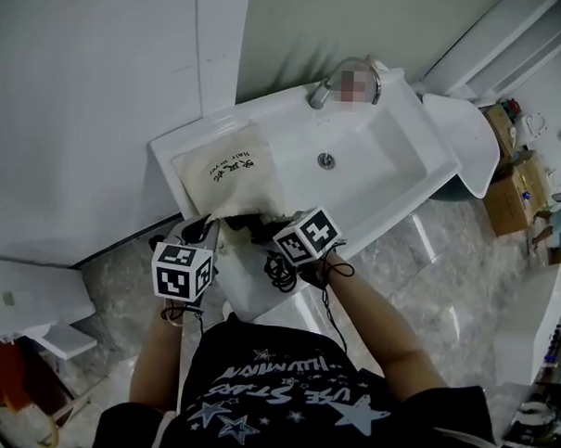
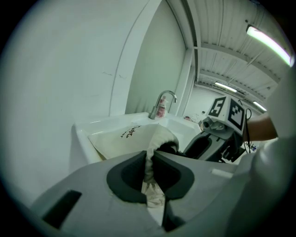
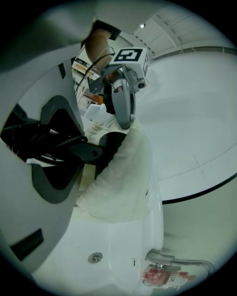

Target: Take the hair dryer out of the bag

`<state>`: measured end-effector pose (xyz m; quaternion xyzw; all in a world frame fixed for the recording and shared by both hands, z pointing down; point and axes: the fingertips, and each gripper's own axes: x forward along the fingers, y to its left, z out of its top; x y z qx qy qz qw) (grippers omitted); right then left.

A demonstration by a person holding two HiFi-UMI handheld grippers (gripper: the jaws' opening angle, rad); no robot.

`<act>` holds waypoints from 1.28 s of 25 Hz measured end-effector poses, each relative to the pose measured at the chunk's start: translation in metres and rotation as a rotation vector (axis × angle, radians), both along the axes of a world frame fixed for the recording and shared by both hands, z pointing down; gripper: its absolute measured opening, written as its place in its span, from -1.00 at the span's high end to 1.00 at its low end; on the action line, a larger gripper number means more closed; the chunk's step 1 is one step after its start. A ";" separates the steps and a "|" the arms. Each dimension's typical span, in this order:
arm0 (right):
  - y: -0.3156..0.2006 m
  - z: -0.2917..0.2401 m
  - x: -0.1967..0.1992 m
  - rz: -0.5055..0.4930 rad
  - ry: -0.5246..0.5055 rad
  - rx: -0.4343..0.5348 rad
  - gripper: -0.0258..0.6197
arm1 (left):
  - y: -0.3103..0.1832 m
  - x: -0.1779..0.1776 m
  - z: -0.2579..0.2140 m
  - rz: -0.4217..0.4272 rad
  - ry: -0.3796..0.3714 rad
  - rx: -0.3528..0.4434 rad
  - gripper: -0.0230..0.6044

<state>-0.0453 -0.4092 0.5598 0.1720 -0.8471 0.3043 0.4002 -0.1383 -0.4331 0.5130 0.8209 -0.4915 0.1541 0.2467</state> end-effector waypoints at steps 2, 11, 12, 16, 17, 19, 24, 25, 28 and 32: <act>0.011 -0.005 0.004 -0.041 -0.011 0.003 0.36 | 0.002 0.000 0.000 -0.007 -0.006 0.000 0.81; 0.057 -0.022 0.020 -0.176 -0.053 -0.002 0.36 | 0.009 0.003 0.004 -0.038 -0.033 -0.019 0.81; 0.062 -0.024 0.021 -0.201 -0.058 -0.003 0.36 | 0.009 0.004 0.003 -0.040 -0.036 -0.019 0.81; 0.083 -0.032 0.024 -0.262 -0.076 -0.018 0.36 | 0.013 0.006 0.000 -0.043 -0.056 -0.016 0.81; 0.086 -0.034 0.024 -0.266 -0.084 -0.021 0.36 | 0.013 0.006 0.000 -0.045 -0.060 -0.016 0.81; 0.092 -0.038 0.026 -0.266 -0.102 -0.028 0.36 | 0.013 0.007 0.001 -0.050 -0.066 -0.020 0.81; 0.110 -0.046 0.035 -0.248 -0.143 -0.027 0.36 | 0.021 0.006 0.006 -0.066 -0.086 -0.043 0.81; 0.114 -0.049 0.037 -0.239 -0.157 -0.023 0.36 | 0.024 0.007 0.008 -0.067 -0.093 -0.045 0.81; 0.123 -0.058 0.044 -0.197 -0.210 -0.010 0.36 | 0.033 0.013 0.012 -0.063 -0.115 -0.046 0.81; 0.136 -0.071 0.057 -0.118 -0.281 0.004 0.36 | 0.048 0.023 0.017 -0.048 -0.158 -0.028 0.76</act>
